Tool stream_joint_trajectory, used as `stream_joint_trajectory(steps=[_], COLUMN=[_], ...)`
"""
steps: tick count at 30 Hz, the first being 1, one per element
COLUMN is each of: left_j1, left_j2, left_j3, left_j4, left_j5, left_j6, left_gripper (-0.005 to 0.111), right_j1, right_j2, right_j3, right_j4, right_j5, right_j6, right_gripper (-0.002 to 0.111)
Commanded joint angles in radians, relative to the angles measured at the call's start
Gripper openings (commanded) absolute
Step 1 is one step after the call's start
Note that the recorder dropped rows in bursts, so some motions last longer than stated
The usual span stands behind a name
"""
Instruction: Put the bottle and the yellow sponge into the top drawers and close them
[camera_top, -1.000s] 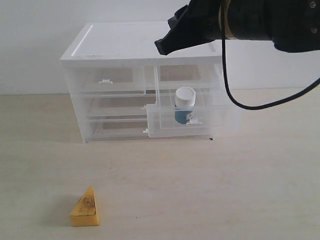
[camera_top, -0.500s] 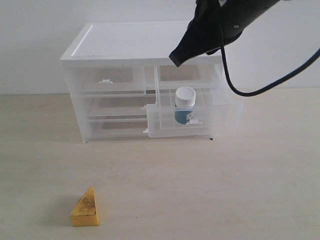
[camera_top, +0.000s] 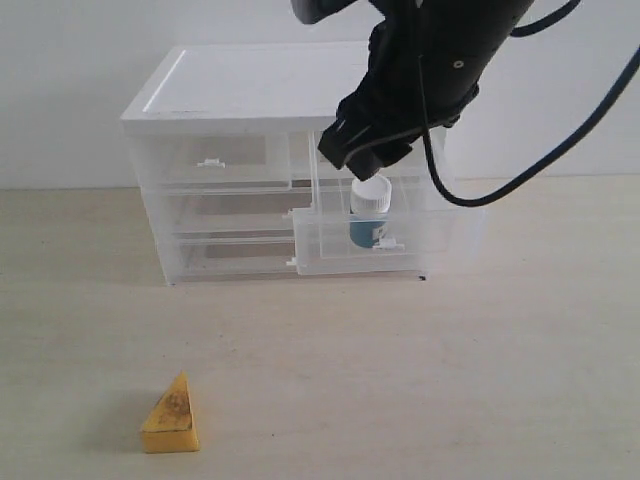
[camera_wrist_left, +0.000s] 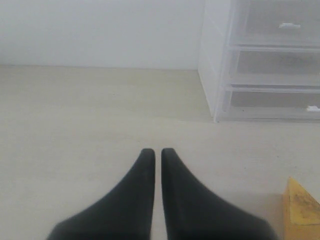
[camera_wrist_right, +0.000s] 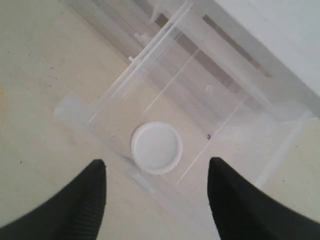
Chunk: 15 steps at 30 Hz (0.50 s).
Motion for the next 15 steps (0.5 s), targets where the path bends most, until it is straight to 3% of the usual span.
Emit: stream_joint_trajectory(steps=[1, 9, 15], left_j1=[-0.003, -0.003, -0.003], left_j2=[-0.002, -0.002, -0.002], left_j3=[0.004, 0.004, 0.004], left_j4=[0.001, 0.001, 0.001], left_j5=[-0.012, -0.012, -0.012], left_j6=[0.005, 0.005, 0.005], left_gripper=[0.004, 0.004, 0.004], right_j1=[0.0, 0.0, 0.0], right_j2=[0.047, 0.091, 0.093], right_j3=[-0.007, -0.007, -0.007], right_j4=[0.016, 0.024, 0.025], right_j5=[-0.009, -0.033, -0.045], right_j6=[0.016, 0.04, 0.061], right_gripper=[0.054, 0.05, 0.011])
